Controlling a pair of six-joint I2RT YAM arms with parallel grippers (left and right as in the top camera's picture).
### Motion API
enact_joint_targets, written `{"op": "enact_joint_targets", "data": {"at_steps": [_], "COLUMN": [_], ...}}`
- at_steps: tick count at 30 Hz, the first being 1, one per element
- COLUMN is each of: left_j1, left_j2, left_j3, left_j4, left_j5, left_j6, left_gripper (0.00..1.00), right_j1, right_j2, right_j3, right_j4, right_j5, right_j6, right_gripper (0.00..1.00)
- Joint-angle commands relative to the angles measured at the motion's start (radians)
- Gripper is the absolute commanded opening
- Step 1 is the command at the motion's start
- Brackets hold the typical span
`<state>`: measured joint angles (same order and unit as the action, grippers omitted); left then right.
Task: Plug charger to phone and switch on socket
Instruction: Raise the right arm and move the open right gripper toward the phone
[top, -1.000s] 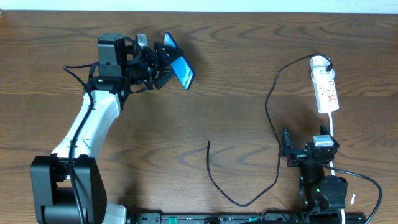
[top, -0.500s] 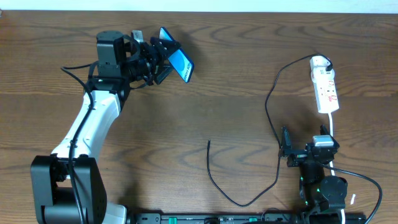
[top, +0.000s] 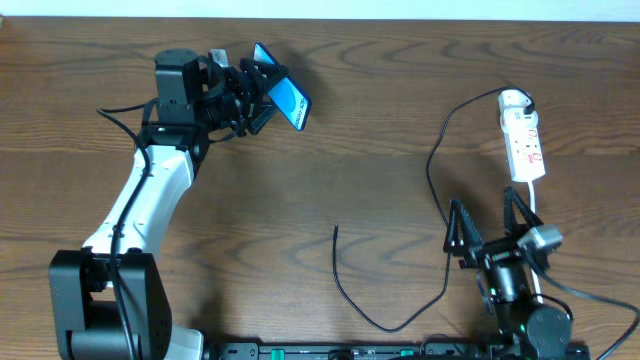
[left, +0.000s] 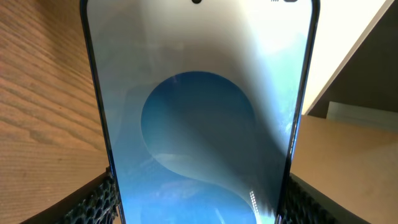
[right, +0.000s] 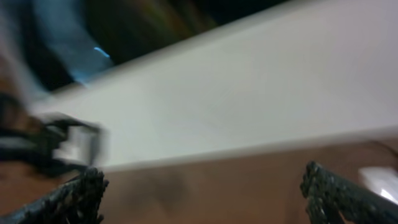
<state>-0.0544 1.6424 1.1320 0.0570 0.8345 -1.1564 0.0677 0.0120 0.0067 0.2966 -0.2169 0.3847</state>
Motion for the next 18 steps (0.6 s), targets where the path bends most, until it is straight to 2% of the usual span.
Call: {"op": "enact_joint_targets", "data": {"at_steps": [1,4,10,18], "left_j1": [-0.003,-0.003,-0.003,-0.003], "left_j2": [-0.025,-0.025,-0.025,-0.025], "left_j3": [0.035,0.035,0.035,0.035], "left_j4": [0.013,0.013,0.013,0.013], "left_j5": [0.006,0.006,0.006,0.006], "left_j6": [-0.008,-0.008,-0.008,-0.009], "left_gripper": [0.08,0.07,0.07,0.07], "right_j1": [0.002,0.002,0.002,0.001], "right_j2": [-0.005,-0.005,0.027,0.262], "right_j3": [0.0,0.019,0.07,0.245], "right_j4": [0.116,0.134,0.129,0.042], "right_j5": [-0.161,-0.173,-0.267,-0.388], "right_j6": [0.132,0.198,0.198,0.163], "right_gripper": [0.99,0.99,0.99,0.99]}}
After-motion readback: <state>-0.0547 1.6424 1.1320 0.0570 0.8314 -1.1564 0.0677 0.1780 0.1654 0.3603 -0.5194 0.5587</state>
